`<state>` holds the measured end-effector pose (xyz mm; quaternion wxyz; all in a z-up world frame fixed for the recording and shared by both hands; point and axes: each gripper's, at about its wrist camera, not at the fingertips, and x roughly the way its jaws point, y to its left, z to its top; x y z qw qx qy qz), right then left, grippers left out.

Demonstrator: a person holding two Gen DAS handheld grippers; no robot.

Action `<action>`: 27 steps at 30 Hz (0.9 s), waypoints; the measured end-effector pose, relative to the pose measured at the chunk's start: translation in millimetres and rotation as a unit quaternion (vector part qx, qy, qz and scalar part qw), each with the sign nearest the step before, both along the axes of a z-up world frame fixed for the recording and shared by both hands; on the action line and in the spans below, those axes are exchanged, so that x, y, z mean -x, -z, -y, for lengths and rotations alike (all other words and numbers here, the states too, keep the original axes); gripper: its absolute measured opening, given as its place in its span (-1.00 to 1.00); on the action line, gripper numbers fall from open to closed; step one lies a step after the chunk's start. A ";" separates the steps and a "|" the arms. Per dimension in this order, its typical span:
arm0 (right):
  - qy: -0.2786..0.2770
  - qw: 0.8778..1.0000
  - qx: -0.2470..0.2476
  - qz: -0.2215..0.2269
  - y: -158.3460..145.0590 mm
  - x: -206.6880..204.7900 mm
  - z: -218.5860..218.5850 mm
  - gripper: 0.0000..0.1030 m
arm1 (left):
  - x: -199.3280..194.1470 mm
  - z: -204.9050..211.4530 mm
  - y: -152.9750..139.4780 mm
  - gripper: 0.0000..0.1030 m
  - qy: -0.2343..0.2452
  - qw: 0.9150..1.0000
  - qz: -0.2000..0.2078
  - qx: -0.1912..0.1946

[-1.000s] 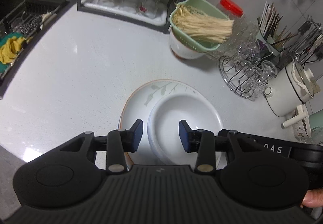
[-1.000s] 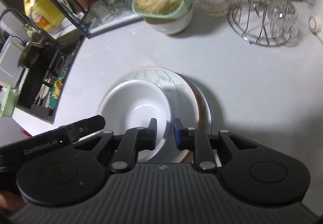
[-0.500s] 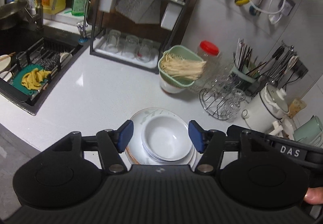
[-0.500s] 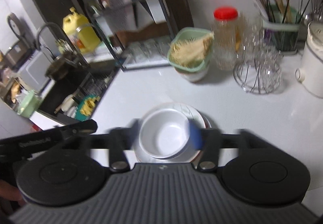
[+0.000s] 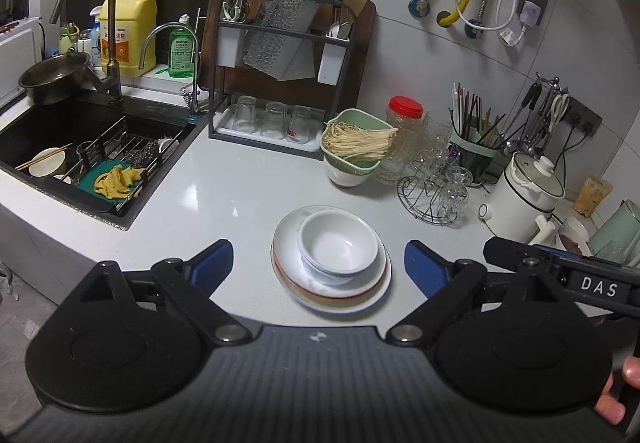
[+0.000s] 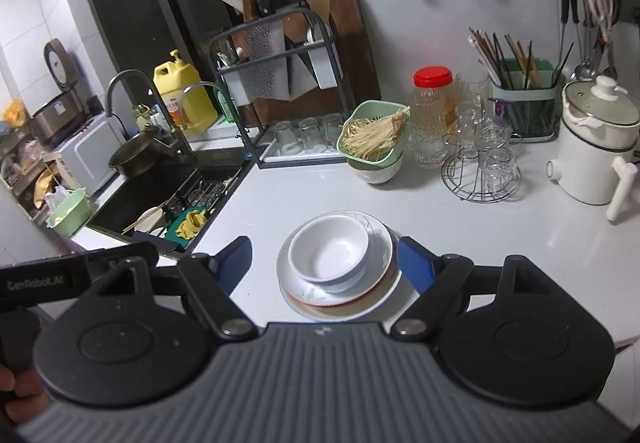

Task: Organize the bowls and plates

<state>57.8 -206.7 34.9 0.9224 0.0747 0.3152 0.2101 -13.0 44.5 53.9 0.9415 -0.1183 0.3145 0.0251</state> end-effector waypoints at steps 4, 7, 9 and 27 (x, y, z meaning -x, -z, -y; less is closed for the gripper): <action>0.004 1.000 -0.002 0.011 -1.4 25.8 5.9 0.58 | 25.9 7.8 -2.7 0.86 -0.002 1.000 -0.003 -0.016; 0.006 1.000 -0.009 0.009 -0.1 40.4 9.4 0.58 | 39.6 8.8 -5.1 0.87 -0.003 1.000 0.000 -0.019; 0.010 1.000 -0.011 0.015 -0.1 50.4 11.0 0.58 | 45.1 8.9 -5.6 0.87 0.000 1.000 0.002 -0.025; 0.053 0.998 -0.001 0.024 3.9 91.7 -0.5 0.58 | 54.2 10.1 6.9 0.88 0.032 0.999 -0.002 -0.035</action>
